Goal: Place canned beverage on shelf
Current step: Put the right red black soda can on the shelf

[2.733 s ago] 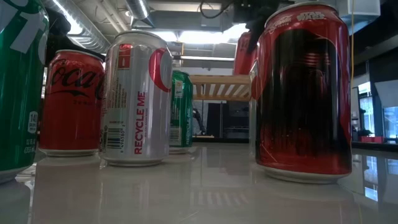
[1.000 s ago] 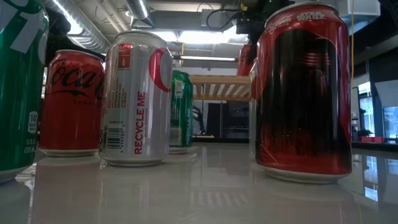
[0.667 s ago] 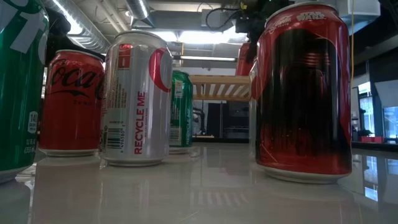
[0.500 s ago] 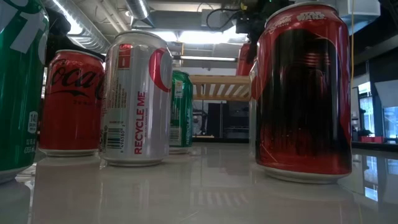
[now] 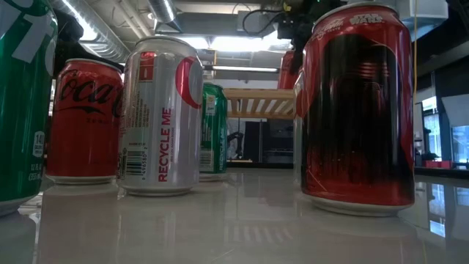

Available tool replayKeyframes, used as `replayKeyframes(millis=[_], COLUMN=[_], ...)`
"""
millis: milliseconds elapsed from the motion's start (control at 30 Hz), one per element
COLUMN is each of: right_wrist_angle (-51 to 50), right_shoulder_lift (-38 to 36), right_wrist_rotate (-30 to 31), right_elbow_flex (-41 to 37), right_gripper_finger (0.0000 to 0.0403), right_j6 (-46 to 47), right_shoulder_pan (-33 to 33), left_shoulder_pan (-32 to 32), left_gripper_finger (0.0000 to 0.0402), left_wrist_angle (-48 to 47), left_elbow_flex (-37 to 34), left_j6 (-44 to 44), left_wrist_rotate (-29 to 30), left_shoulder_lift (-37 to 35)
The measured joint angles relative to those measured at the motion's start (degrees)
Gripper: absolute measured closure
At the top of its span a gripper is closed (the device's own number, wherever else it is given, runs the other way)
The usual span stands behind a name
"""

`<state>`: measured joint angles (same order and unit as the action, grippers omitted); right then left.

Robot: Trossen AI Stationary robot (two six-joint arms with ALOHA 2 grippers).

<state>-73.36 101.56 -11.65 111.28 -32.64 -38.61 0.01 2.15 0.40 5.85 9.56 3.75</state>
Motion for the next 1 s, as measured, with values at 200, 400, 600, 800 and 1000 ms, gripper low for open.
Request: replayKeyframes(millis=[200, 400, 600, 800, 1000], right_wrist_angle=[0.02, 0.1, 0.56, 1.09, 1.53], right_shoulder_lift=[0.0, 0.0, -0.09, -0.09, -0.09], right_wrist_rotate=[-0.01, 0.0, -0.01, 0.01, 1.39], right_elbow_flex=[0.0, 0.0, 0.02, 0.02, 0.02], right_gripper_finger=[0.0094, 0.0064, 0.0034, 0.0033, 0.0033], right_j6=[-0.2, -0.24, -0.31, -0.31, -0.29], right_shoulder_pan=[0.0, 0.0, 0.0, 0.0, 0.0], left_shoulder_pan=[0.02, 0.0, 0.01, 0.0, 0.0], left_gripper_finger=[0.0401, 0.0401, 0.0401, 0.0401, 0.0401], left_wrist_angle=[0.0, 0.0, 0.02, 0.02, 0.0], left_elbow_flex=[0.02, 0.0, 0.01, 0.02, 0.01], left_j6=[-0.02, -0.01, 0.0, 0.0, -0.01], left_wrist_rotate=[0.0, 0.0, 0.0, 0.0, 0.0], left_shoulder_lift=[0.0, 0.0, -0.02, 0.0, -0.01])
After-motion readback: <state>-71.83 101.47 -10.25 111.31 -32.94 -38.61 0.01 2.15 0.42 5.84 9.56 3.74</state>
